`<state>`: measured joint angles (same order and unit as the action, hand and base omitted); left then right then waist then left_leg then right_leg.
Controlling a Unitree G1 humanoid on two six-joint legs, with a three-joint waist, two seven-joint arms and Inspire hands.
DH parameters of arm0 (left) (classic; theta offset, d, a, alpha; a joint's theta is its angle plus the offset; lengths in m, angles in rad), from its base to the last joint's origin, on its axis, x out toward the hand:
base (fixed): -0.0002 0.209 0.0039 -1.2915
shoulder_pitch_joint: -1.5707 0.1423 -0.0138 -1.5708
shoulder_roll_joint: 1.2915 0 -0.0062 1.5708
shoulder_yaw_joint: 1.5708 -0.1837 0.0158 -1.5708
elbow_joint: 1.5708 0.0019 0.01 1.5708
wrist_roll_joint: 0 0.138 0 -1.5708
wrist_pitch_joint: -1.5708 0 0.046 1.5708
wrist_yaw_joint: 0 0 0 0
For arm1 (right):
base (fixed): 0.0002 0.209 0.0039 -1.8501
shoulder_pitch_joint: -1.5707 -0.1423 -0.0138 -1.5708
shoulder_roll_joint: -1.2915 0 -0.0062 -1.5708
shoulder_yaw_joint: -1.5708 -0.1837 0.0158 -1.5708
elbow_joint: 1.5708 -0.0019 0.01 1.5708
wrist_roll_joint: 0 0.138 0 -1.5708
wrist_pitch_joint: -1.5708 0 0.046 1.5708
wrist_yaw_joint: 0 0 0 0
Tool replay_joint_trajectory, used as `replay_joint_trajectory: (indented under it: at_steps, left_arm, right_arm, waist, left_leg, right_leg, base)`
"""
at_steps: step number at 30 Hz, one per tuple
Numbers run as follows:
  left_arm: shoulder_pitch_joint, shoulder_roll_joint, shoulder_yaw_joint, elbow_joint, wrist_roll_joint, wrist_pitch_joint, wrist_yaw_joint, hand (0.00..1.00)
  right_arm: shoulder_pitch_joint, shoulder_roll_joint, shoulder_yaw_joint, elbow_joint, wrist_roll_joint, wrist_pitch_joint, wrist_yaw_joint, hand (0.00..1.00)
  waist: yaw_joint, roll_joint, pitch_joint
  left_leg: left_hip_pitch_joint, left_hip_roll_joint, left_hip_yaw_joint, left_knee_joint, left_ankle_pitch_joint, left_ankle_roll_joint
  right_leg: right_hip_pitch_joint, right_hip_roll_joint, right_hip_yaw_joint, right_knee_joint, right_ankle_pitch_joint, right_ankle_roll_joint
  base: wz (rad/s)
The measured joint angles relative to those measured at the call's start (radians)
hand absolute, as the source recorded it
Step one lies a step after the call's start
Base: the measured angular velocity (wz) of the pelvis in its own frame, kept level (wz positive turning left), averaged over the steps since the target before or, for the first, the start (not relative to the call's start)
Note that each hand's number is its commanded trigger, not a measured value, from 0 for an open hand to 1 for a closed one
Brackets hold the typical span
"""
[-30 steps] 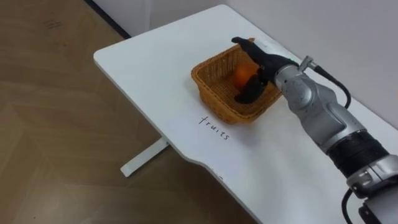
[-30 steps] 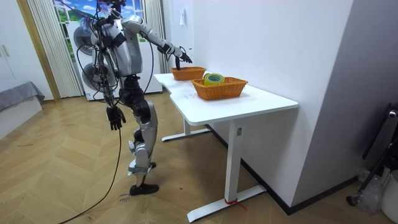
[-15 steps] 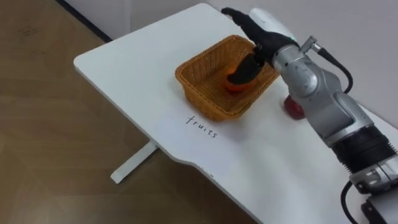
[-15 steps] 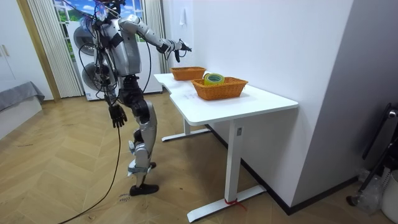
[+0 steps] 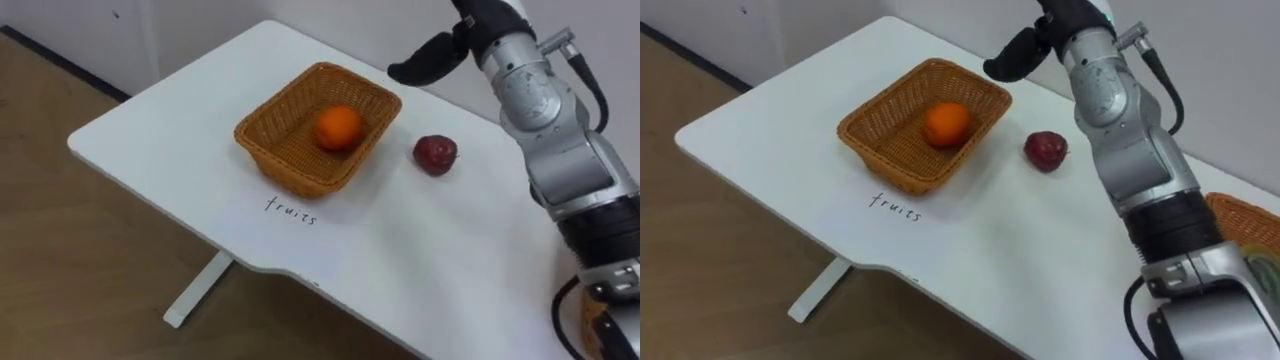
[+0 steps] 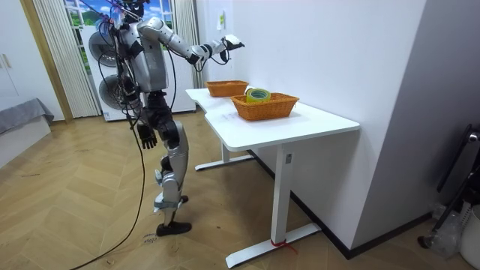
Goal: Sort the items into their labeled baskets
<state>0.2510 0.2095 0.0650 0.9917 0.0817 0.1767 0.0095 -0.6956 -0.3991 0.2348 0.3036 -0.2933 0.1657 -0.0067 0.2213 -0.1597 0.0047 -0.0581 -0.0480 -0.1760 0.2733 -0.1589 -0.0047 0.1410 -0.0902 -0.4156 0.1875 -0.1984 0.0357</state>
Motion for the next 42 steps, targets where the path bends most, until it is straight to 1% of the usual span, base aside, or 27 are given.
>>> replay_joint_trajectory:
  at_steps: [1, 2, 5, 6, 9, 14, 17, 19, 21, 22, 24, 30, 32, 35, 38, 40, 42]
  left_arm:
    - [-0.002, -0.001, 0.000, 0.000, 0.000, 0.002, 0.000, 0.00]
    - [-0.006, -0.002, 0.000, 0.000, 0.000, 0.008, 0.000, 0.00]
    - [-0.018, -0.003, 0.000, 0.000, -0.003, 0.016, -0.001, 0.00]
    - [-0.021, -0.005, 0.001, -0.002, -0.005, 0.016, 0.001, 0.00]
    - [-0.026, -0.006, 0.001, -0.014, -0.007, 0.015, 0.005, 0.00]
    - [-0.026, -0.007, 0.000, -0.014, -0.007, 0.015, 0.015, 0.00]
    - [-0.020, -0.004, 0.000, -0.008, -0.007, 0.015, 0.019, 0.00]
    - [-0.016, -0.005, -0.001, -0.008, -0.003, 0.015, 0.017, 0.00]
    - [-0.014, -0.003, -0.001, -0.006, -0.002, 0.014, 0.018, 0.00]
    - [-0.014, -0.003, -0.001, -0.005, -0.002, 0.014, 0.018, 0.00]
    - [-0.014, -0.003, -0.001, -0.004, -0.001, 0.014, 0.016, 0.00]
    - [-0.021, -0.001, -0.001, 0.001, -0.002, 0.014, 0.000, 0.00]
    - [-0.021, -0.001, -0.001, 0.001, -0.002, 0.014, 0.000, 0.00]
    - [-0.020, 0.000, -0.001, 0.001, -0.001, 0.014, 0.000, 0.00]
    - [-0.018, 0.004, -0.005, 0.004, -0.001, 0.013, 0.000, 0.00]
    - [-0.025, 0.008, -0.008, 0.012, -0.002, 0.011, -0.001, 0.00]
    - [-0.031, 0.012, -0.008, 0.012, -0.008, 0.001, 0.000, 0.00]
  right_arm:
    - [0.000, 0.000, -0.003, 0.000, -0.002, 0.002, 0.001, 0.00]
    - [0.000, 0.000, -0.011, -0.002, -0.010, 0.007, 0.002, 0.00]
    - [0.000, 0.000, -0.036, -0.002, -0.019, 0.014, 0.002, 0.00]
    - [0.002, -0.001, -0.045, -0.002, -0.019, 0.015, 0.003, 0.00]
    - [0.011, -0.001, -0.067, -0.002, -0.017, 0.023, 0.006, 0.00]
    - [0.047, -0.005, -0.092, -0.002, -0.008, 0.034, 0.010, 0.00]
    - [0.071, -0.022, -0.093, -0.001, -0.009, 0.038, 0.017, 0.00]
    - [0.073, -0.032, -0.093, 0.014, -0.003, 0.041, 0.019, 0.00]
    - [0.073, -0.042, -0.092, 0.075, 0.011, 0.041, 0.019, 0.00]
    - [0.074, -0.042, -0.091, 0.089, 0.011, 0.041, 0.019, 0.00]
    - [0.090, -0.042, -0.090, 0.112, 0.005, 0.042, 0.027, 0.00]
    - [0.135, -0.042, -0.085, 0.126, 0.009, 0.042, 0.059, 0.00]
    - [0.135, -0.042, -0.076, 0.138, 0.012, 0.042, 0.072, 0.00]
    - [0.135, -0.042, -0.072, 0.158, 0.019, 0.043, 0.077, 0.00]
    - [0.135, -0.042, -0.063, 0.162, 0.045, 0.042, 0.075, 0.00]
    - [0.135, -0.042, -0.059, 0.176, 0.059, 0.035, 0.071, 0.00]
    - [0.135, -0.042, -0.056, 0.209, 0.061, 0.031, 0.055, 0.00]
  waist:
    - [-0.005, 0.002, -0.0004]
    - [-0.018, 0.005, -0.0013]
    - [-0.029, 0.014, -0.0028]
    - [-0.035, 0.018, -0.0022]
    - [-0.052, 0.018, -0.0029]
    - [-0.056, 0.018, -0.0041]
    - [-0.057, 0.016, -0.0056]
    - [-0.055, 0.014, -0.0057]
    - [-0.047, 0.005, -0.0072]
    - [-0.047, 0.002, -0.0065]
    - [-0.044, -0.008, -0.0024]
    - [-0.022, -0.013, 0.0011]
    - [-0.021, -0.014, 0.0036]
    - [-0.020, -0.019, 0.0033]
    - [-0.017, -0.024, 0.0051]
    - [-0.010, -0.025, 0.0058]
    - [0.011, -0.031, 0.0089]
  left_leg:
    - [0.000, 0.000, 0.001, 0.000, 0.000, 0.000]
    - [0.000, 0.000, 0.002, -0.001, 0.000, 0.000]
    - [0.003, 0.001, 0.010, -0.003, 0.000, 0.001]
    - [0.005, 0.001, 0.013, -0.003, 0.000, 0.002]
    - [0.004, 0.001, 0.013, -0.005, 0.001, 0.003]
    - [0.014, 0.003, 0.024, -0.017, 0.001, 0.003]
    - [0.017, 0.003, 0.025, -0.022, 0.001, 0.003]
    - [0.018, 0.003, 0.024, -0.023, 0.001, 0.003]
    - [0.018, 0.004, 0.022, -0.024, 0.001, 0.003]
    - [0.018, 0.004, 0.022, -0.023, 0.002, 0.003]
    - [0.014, 0.004, 0.021, -0.021, 0.001, 0.003]
    - [0.001, 0.003, 0.021, -0.015, 0.001, 0.003]
    - [-0.004, 0.003, 0.021, -0.015, 0.001, 0.003]
    - [-0.020, 0.003, 0.021, -0.014, 0.001, 0.003]
    - [-0.032, 0.003, 0.020, -0.012, 0.002, 0.003]
    - [-0.038, 0.003, 0.019, -0.013, 0.002, 0.003]
    - [-0.043, 0.005, 0.020, -0.016, 0.002, 0.003]
  right_leg:
    - [0.000, 0.000, 0.002, 0.000, 0.000, 0.000]
    - [0.000, 0.000, 0.003, 0.000, 0.000, 0.000]
    - [-0.003, -0.001, 0.012, 0.000, 0.000, 0.000]
    - [-0.002, 0.000, 0.017, 0.000, 0.000, 0.000]
    - [-0.004, -0.001, 0.017, 0.000, 0.000, 0.000]
    - [-0.006, -0.001, 0.031, 0.000, 0.000, 0.000]
    - [-0.005, -0.002, 0.031, 0.000, 0.000, 0.000]
    - [-0.004, -0.002, 0.030, 0.000, 0.000, 0.000]
    - [-0.003, -0.001, 0.028, 0.000, 0.000, 0.000]
    - [-0.003, -0.001, 0.027, -0.001, 0.000, 0.000]
    - [-0.006, -0.001, 0.026, 0.000, 0.000, 0.000]
    - [-0.017, -0.001, 0.024, 0.000, 0.000, 0.000]
    - [-0.022, -0.001, 0.024, 0.000, 0.000, 0.000]
    - [-0.035, -0.001, 0.024, 0.000, 0.000, -0.001]
    - [-0.047, -0.001, 0.021, 0.000, 0.001, -0.001]
    - [-0.053, -0.001, 0.018, 0.000, 0.001, -0.001]
    - [-0.059, 0.000, 0.016, -0.001, 0.001, -0.001]
  base:
    - [-0.03]
    - [-0.04]
    - [-0.07]
    - [-0.08]
    - [0.00]
    - [-0.06]
    - [-0.03]
    - [0.02]
    - [0.03]
    - [0.00]
    - [0.00]
    - [0.00]
    - [0.00]
    - [0.00]
    - [0.00]
    - [0.00]
    - [0.00]
